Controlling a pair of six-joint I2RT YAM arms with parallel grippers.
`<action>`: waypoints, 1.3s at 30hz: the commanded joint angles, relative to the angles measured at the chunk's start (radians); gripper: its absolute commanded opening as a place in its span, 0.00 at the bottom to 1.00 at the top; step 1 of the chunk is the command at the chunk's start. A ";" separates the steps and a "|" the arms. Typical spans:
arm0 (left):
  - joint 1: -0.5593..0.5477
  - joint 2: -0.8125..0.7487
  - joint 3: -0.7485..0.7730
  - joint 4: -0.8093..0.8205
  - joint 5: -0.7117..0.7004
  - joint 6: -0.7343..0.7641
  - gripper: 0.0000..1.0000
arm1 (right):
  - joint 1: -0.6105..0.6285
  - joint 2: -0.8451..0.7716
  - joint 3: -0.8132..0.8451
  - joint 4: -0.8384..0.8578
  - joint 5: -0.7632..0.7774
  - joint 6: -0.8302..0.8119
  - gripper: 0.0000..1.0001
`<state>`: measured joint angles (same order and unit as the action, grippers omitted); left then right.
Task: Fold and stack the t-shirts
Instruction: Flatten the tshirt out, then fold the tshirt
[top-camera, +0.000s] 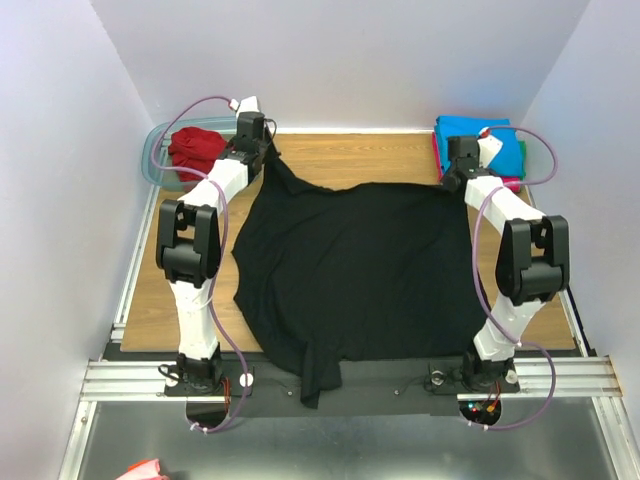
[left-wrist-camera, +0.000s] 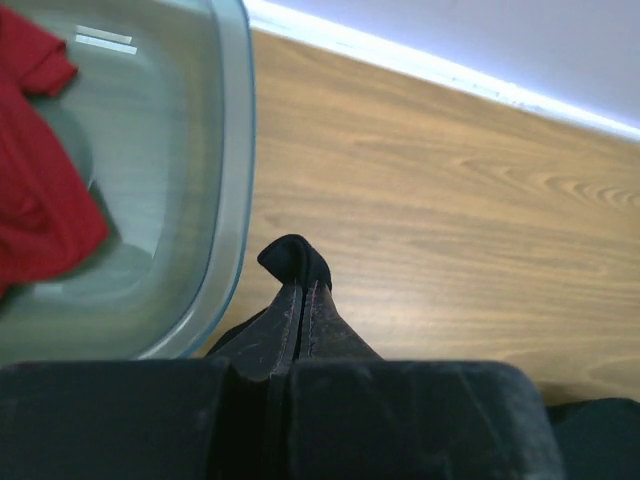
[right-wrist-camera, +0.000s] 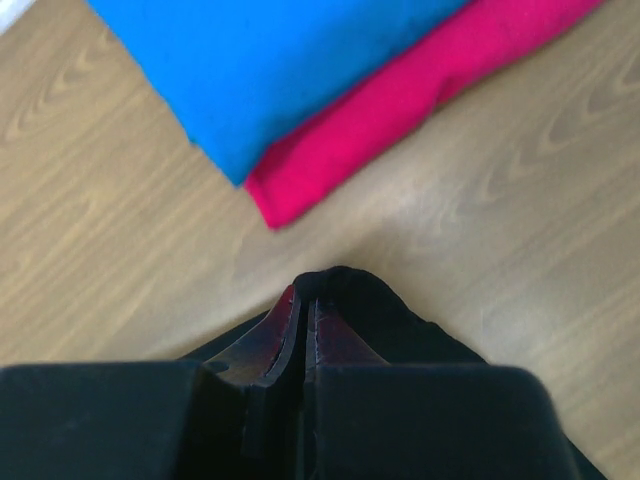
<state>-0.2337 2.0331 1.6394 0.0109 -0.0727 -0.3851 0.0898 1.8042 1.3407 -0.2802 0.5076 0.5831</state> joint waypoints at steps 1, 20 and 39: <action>0.005 0.038 0.095 0.057 0.017 0.018 0.00 | -0.050 0.049 0.100 0.088 -0.024 -0.035 0.00; 0.002 -0.163 -0.252 0.107 0.067 -0.116 0.00 | -0.087 0.025 0.091 0.096 -0.073 -0.138 0.00; -0.093 -0.680 -0.798 0.001 -0.013 -0.435 0.00 | -0.085 -0.172 -0.090 0.096 -0.066 -0.204 0.00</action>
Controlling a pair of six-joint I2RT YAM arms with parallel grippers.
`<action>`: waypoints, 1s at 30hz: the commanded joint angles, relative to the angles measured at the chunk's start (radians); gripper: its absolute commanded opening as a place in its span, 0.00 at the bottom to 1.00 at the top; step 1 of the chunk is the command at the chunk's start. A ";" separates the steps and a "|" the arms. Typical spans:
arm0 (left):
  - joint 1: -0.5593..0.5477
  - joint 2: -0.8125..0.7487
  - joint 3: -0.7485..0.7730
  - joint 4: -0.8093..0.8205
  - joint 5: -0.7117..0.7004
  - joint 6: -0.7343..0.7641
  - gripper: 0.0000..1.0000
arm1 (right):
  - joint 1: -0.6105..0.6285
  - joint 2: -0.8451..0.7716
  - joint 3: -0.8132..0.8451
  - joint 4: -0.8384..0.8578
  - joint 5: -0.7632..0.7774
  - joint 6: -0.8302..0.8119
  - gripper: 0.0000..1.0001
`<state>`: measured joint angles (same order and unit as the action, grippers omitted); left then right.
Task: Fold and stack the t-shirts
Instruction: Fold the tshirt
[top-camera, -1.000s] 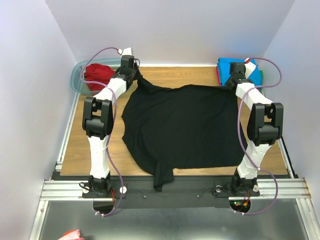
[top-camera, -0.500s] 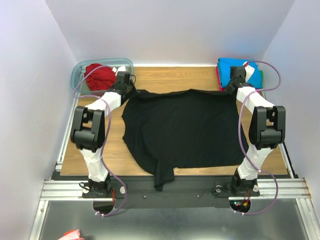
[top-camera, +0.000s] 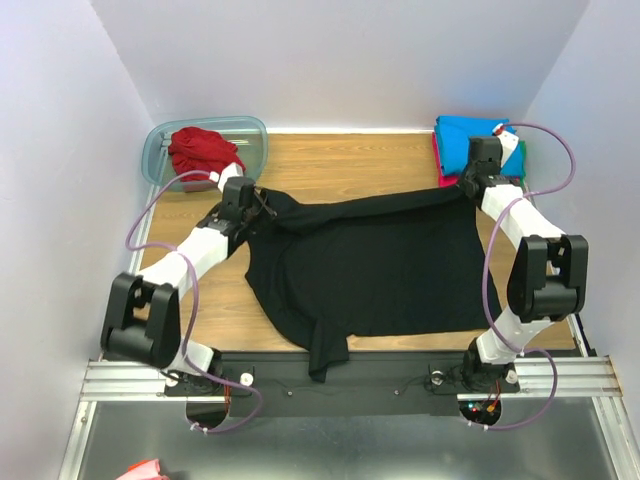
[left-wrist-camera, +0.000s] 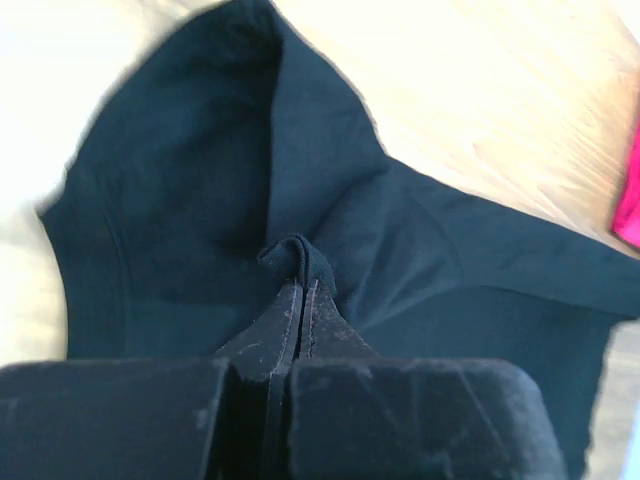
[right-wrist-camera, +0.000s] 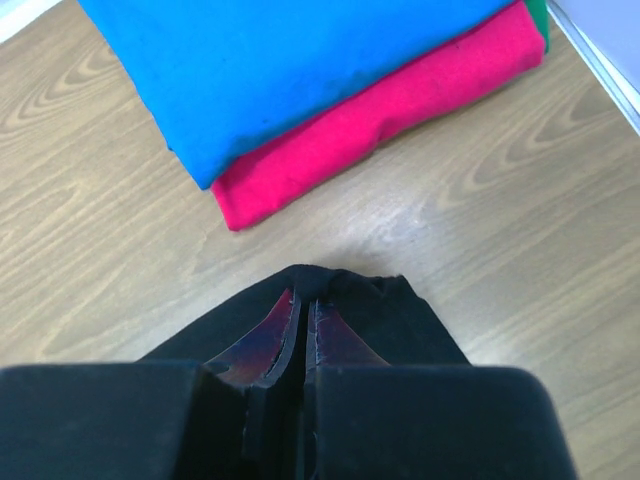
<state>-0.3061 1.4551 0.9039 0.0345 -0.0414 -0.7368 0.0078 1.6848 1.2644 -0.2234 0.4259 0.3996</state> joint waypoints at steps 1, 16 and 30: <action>-0.028 -0.139 -0.075 -0.033 -0.051 -0.096 0.00 | -0.003 -0.057 -0.026 0.038 0.011 -0.021 0.00; -0.174 -0.340 -0.310 -0.163 -0.071 -0.277 0.00 | -0.003 -0.100 -0.118 0.021 0.017 -0.019 0.00; -0.217 -0.558 -0.264 -0.415 -0.173 -0.305 0.84 | -0.003 -0.166 -0.178 -0.114 0.103 0.053 0.63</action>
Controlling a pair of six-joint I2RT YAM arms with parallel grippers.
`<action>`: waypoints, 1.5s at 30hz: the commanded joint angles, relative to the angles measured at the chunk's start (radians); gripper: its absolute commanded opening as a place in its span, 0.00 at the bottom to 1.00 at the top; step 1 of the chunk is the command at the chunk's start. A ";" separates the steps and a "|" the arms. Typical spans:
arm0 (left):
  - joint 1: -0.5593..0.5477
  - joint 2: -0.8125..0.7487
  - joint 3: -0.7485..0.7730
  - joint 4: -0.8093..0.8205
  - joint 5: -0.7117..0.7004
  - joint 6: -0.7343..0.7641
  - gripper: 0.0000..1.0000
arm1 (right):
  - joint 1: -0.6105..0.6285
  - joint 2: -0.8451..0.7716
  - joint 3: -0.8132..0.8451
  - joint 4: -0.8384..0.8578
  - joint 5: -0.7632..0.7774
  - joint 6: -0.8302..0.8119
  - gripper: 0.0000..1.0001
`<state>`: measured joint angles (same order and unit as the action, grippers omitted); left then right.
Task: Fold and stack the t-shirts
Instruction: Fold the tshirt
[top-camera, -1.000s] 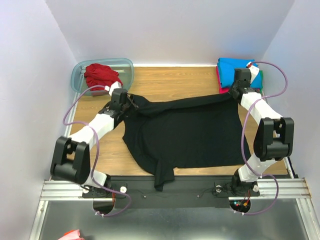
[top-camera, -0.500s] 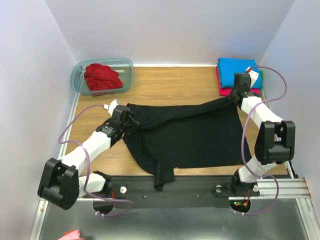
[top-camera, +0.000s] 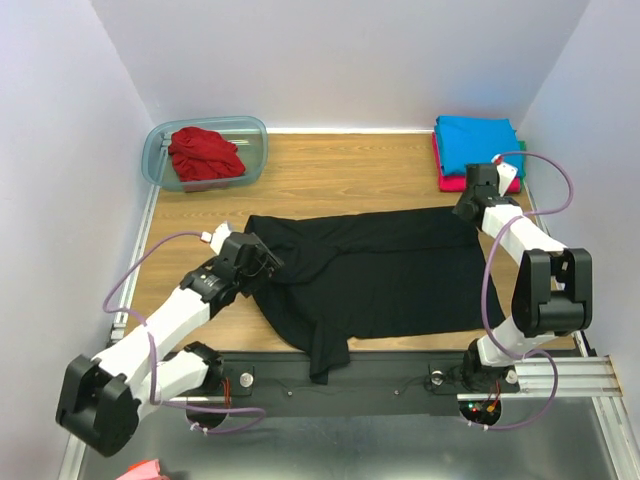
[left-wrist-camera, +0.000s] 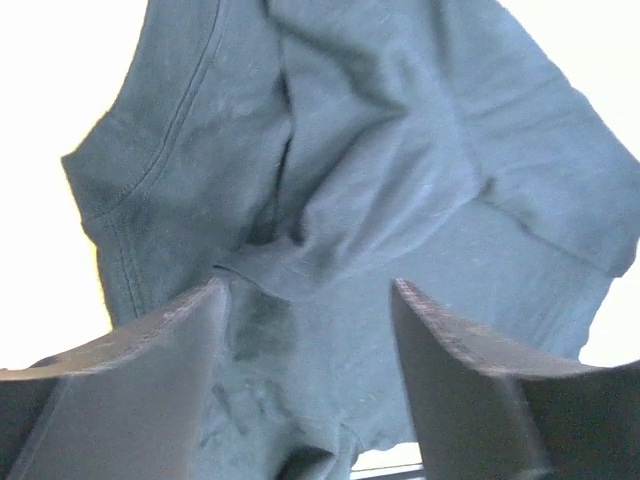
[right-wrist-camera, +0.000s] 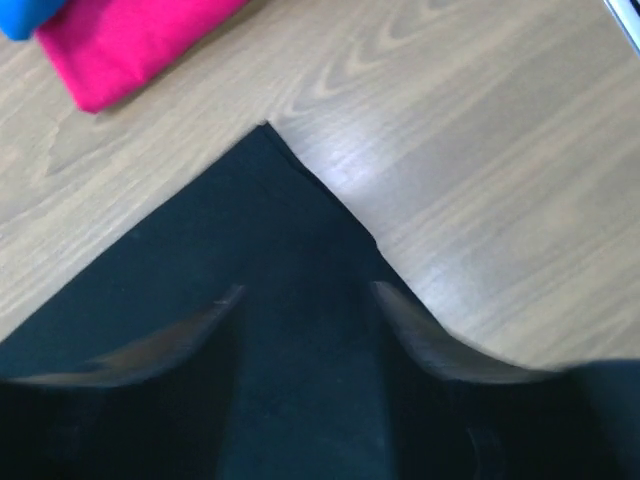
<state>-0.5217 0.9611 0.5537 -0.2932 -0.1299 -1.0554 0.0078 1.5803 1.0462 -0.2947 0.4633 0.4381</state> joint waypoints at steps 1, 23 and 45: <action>-0.001 -0.083 0.119 -0.110 -0.126 0.020 0.95 | -0.003 -0.078 0.043 -0.046 0.061 0.014 0.72; 0.219 0.726 0.426 0.289 0.052 0.304 0.98 | 0.035 0.282 0.135 0.046 -0.431 -0.048 0.94; 0.354 1.262 1.118 0.086 0.124 0.482 0.98 | 0.038 0.405 0.248 0.060 -0.405 -0.042 0.94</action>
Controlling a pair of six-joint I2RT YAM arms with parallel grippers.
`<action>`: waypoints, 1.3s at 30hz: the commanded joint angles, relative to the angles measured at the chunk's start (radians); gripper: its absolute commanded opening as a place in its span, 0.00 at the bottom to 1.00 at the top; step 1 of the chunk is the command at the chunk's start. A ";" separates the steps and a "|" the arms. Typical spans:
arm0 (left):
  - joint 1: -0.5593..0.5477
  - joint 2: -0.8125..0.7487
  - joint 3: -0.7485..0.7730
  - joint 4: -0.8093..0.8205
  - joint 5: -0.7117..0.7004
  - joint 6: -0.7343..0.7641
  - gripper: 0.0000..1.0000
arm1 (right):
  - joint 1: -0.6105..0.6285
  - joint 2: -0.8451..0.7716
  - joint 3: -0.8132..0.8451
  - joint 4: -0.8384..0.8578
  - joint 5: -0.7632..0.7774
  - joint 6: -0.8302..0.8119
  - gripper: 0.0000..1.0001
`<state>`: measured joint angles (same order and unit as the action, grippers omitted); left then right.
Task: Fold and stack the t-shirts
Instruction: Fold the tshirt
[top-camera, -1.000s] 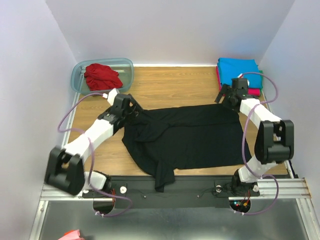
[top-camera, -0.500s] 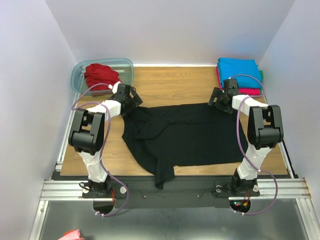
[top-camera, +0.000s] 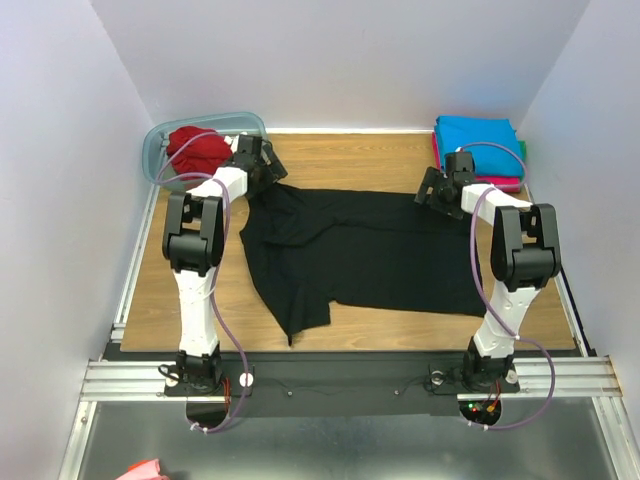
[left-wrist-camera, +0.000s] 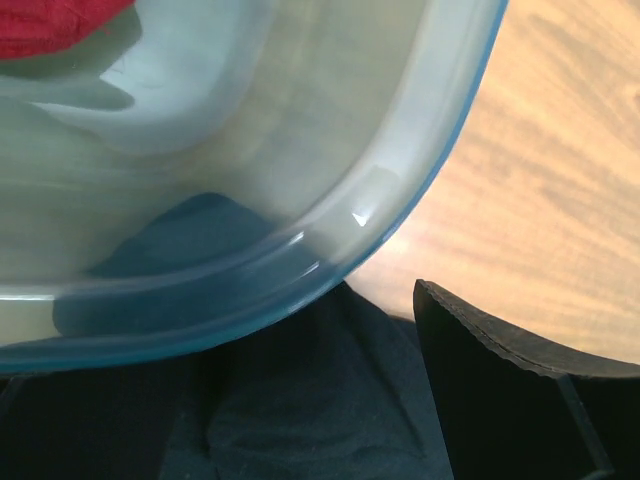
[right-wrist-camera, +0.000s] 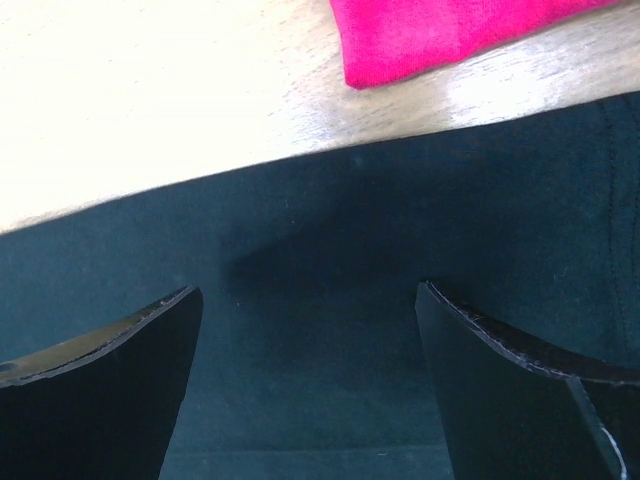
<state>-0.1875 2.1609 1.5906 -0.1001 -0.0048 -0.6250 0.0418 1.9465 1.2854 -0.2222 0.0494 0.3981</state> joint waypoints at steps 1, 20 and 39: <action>0.023 0.083 0.124 -0.112 0.000 0.054 0.98 | 0.003 0.037 0.011 -0.014 0.009 -0.002 0.94; -0.147 -0.485 -0.041 -0.197 -0.124 0.120 0.98 | 0.003 -0.377 -0.147 -0.019 -0.106 -0.035 0.96; -0.308 -1.330 -1.127 -0.363 -0.146 -0.426 0.91 | 0.004 -0.923 -0.552 -0.066 -0.089 0.125 1.00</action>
<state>-0.4900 0.8577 0.5144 -0.5049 -0.1543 -0.9684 0.0418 1.0752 0.7601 -0.2935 -0.0601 0.4812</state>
